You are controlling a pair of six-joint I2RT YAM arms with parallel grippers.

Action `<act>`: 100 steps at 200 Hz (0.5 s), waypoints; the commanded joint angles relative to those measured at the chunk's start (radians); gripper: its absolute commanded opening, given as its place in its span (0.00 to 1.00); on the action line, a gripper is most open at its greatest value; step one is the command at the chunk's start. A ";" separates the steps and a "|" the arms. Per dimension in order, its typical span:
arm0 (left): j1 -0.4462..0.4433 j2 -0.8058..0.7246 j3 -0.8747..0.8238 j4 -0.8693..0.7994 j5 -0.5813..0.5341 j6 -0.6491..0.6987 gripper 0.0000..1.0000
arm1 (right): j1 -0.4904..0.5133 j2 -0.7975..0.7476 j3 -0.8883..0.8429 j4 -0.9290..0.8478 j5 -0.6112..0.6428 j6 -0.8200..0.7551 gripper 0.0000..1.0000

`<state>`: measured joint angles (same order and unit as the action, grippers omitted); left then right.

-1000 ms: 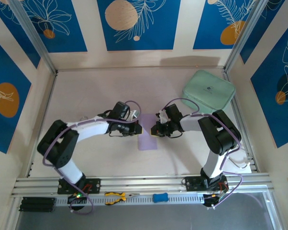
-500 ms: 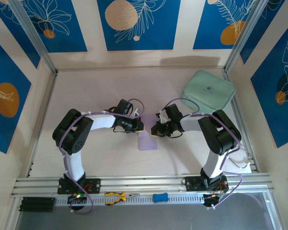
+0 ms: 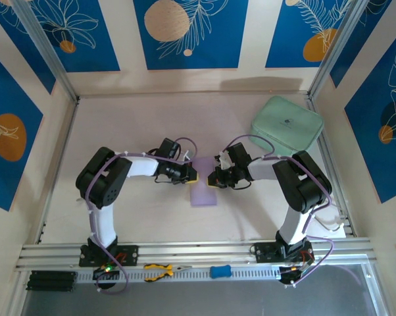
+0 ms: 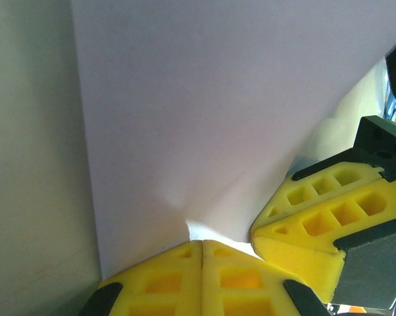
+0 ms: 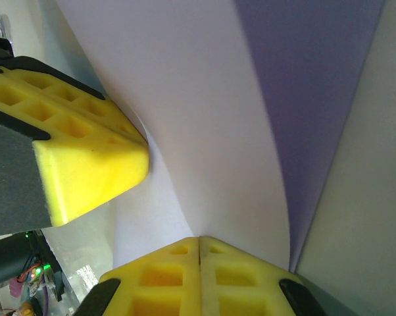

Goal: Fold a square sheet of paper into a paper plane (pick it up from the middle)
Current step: First fold the square sheet of paper in half at the center of the table.

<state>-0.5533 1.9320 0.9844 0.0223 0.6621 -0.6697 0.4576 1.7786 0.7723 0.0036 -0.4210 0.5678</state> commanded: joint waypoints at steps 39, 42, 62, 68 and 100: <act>0.026 -0.063 0.050 -0.075 -0.003 0.050 0.01 | -0.011 0.039 -0.039 -0.127 0.108 -0.029 0.00; 0.027 -0.061 0.052 -0.072 -0.003 0.049 0.01 | -0.012 0.039 -0.039 -0.127 0.107 -0.029 0.00; 0.031 -0.032 0.056 -0.052 -0.005 0.030 0.00 | -0.012 0.038 -0.041 -0.128 0.109 -0.028 0.00; 0.032 -0.025 0.054 -0.046 -0.008 0.027 0.00 | -0.012 0.038 -0.041 -0.127 0.110 -0.028 0.00; 0.041 0.023 0.070 -0.085 -0.062 0.052 0.00 | -0.012 0.035 -0.042 -0.126 0.108 -0.028 0.00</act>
<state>-0.5301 1.9087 1.0279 -0.0238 0.6449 -0.6449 0.4576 1.7782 0.7723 0.0036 -0.4210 0.5678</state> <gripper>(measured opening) 0.064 0.063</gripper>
